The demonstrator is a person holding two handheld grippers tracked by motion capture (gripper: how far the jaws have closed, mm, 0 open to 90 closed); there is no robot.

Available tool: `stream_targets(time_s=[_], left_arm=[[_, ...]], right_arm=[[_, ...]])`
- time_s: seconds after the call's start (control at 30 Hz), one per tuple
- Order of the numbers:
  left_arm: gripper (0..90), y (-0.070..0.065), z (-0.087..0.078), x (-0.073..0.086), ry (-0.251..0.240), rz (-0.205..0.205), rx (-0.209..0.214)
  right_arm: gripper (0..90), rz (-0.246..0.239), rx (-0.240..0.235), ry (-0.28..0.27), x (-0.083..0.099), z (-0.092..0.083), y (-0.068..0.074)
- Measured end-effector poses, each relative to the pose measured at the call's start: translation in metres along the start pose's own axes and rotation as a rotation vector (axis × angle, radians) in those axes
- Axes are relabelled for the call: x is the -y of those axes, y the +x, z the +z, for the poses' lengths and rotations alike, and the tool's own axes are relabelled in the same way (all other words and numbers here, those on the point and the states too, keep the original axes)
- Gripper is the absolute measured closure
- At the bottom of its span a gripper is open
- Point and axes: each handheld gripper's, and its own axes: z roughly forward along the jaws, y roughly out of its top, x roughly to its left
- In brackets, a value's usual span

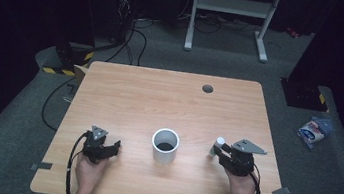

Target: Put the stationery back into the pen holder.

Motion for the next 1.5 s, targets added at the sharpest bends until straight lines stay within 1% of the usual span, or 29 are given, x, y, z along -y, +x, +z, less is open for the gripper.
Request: stream_targets(time_s=[0.17, 0.2, 0.33, 0.37, 0.57, 0.7, 0.77, 0.8, 1.2, 1.5], left_arm=[[28.7, 0.0, 0.0, 0.0, 0.0, 0.0, 0.002], [28.6, 0.0, 0.0, 0.0, 0.001, 0.001, 0.003], [28.5, 0.0, 0.0, 0.0, 0.0, 0.001, 0.002], [28.5, 0.0, 0.0, 0.0, 0.0, 0.001, 0.002], [28.5, 0.0, 0.0, 0.0, 0.002, 0.002, 0.002], [28.4, 0.0, 0.0, 0.0, 0.002, 0.002, 0.002], [28.4, 0.0, 0.0, 0.0, 0.0, 0.001, 0.002], [28.4, 0.0, 0.0, 0.0, 0.002, 0.002, 0.002], [28.4, 0.0, 0.0, 0.0, 0.003, 0.003, 0.002], [28.4, 0.0, 0.0, 0.0, 0.003, 0.003, 0.002]], right_arm=[[65.3, 0.006, -0.008, -0.003, -0.001, 0.0, 0.005], [65.3, -0.001, -0.011, -0.004, -0.002, 0.0, 0.005], [65.3, 0.002, -0.023, -0.009, -0.005, -0.001, 0.009], [65.3, -0.011, -0.027, -0.011, -0.006, -0.002, 0.01], [65.3, -0.02, -0.052, -0.017, -0.014, -0.004, 0.016], [65.3, -0.037, -0.07, -0.033, -0.019, -0.006, 0.021], [65.3, -0.038, -0.077, -0.038, -0.022, -0.006, 0.023], [65.3, -0.029, -0.081, -0.039, -0.024, -0.007, 0.024], [65.3, -0.054, -0.116, -0.049, -0.04, -0.009, 0.031], [65.3, -0.091, -0.155, -0.065, -0.056, -0.013, 0.04]])
